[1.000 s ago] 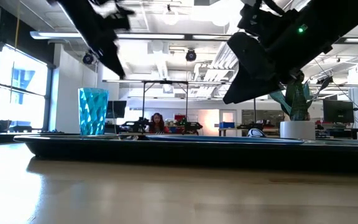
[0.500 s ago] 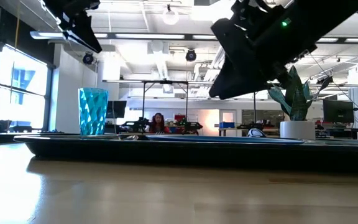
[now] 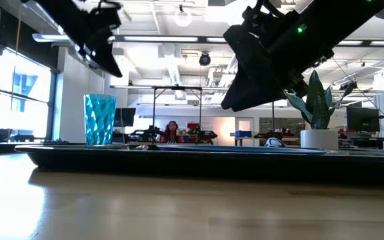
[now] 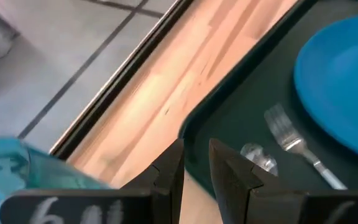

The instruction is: Pick and place plate/cup/fork/spoon on tray

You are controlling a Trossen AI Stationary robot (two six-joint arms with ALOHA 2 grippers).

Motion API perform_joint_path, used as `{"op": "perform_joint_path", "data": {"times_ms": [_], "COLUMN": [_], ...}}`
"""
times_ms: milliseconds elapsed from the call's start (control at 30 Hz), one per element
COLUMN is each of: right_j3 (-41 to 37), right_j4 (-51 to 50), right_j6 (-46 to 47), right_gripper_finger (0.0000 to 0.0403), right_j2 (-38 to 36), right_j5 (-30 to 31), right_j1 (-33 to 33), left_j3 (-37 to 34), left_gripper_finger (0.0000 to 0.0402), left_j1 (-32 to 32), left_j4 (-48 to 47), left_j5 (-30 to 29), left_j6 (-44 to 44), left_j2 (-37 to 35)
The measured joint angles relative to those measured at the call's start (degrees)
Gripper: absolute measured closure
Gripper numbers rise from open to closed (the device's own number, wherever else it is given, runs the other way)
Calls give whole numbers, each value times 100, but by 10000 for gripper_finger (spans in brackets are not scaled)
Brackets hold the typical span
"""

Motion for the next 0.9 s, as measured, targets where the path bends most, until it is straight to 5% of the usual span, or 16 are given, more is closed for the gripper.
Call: {"op": "perform_joint_path", "data": {"times_ms": [333, 533, 900], "right_j3": [0, 0, 0], "right_j4": [13, 69, 30], "right_j6": [-18, 448, 452], "right_gripper_finger": [284, 284, 284], "right_j2": [2, 2, 4], "right_j5": [66, 30, -127], "right_j1": [-32, -114, -125], "left_j3": [-613, -405, -290], "left_gripper_finger": [334, 330, 261], "left_j1": [-140, -189, -271], "left_j4": [50, 243, 589], "left_j5": [-343, -526, -969], "left_j6": [-563, 30, 452], "left_j2": [0, -253, -680]}}
